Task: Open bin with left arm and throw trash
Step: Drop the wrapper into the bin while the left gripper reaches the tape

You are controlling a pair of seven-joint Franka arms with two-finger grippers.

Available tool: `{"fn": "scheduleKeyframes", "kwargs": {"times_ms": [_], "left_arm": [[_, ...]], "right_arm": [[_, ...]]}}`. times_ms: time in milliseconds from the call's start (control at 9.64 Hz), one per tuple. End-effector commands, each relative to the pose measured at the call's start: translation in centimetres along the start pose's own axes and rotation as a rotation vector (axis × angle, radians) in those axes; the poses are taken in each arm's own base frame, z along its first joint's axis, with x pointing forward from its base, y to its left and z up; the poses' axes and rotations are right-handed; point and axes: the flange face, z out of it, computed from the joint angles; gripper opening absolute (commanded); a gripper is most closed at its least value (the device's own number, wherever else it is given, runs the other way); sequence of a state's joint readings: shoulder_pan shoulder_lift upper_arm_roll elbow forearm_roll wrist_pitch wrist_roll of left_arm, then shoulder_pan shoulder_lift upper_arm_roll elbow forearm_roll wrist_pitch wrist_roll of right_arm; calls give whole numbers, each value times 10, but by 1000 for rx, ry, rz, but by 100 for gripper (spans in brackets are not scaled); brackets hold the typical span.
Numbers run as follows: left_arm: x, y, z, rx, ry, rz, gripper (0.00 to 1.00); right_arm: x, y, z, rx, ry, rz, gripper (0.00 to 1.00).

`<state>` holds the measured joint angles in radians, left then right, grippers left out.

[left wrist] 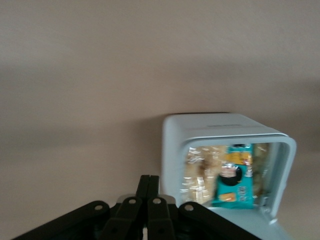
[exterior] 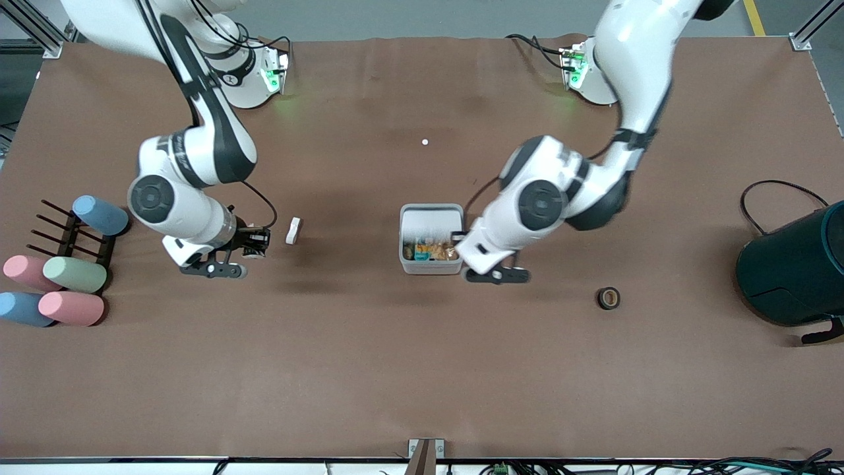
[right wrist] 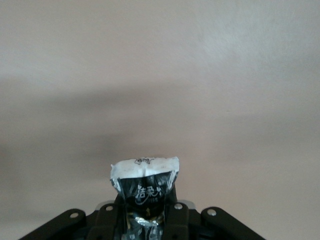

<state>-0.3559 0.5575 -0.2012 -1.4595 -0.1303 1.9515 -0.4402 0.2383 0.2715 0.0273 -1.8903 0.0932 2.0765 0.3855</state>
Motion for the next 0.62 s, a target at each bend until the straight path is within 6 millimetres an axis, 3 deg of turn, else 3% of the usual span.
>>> {"fn": "scheduleKeyframes", "kwargs": {"times_ms": [0, 104, 207, 311, 415, 519], "left_arm": [[20, -68, -19, 75, 0, 111, 2], [37, -114, -20, 188, 32, 148, 3], [52, -146, -9, 249, 37, 183, 12], [65, -183, 9, 258, 50, 208, 52], [72, -219, 28, 247, 103, 265, 95], [70, -246, 53, 233, 150, 339, 100]], "right_arm": [[-15, -72, -36, 37, 41, 115, 1], [-24, -112, -64, 103, 75, 167, 1], [-31, -153, -69, 149, 71, 191, 1], [-35, -190, -72, 172, 86, 202, 2], [-35, -221, -59, 187, 94, 232, 2], [-43, -254, -43, 223, 132, 216, 3]]}}
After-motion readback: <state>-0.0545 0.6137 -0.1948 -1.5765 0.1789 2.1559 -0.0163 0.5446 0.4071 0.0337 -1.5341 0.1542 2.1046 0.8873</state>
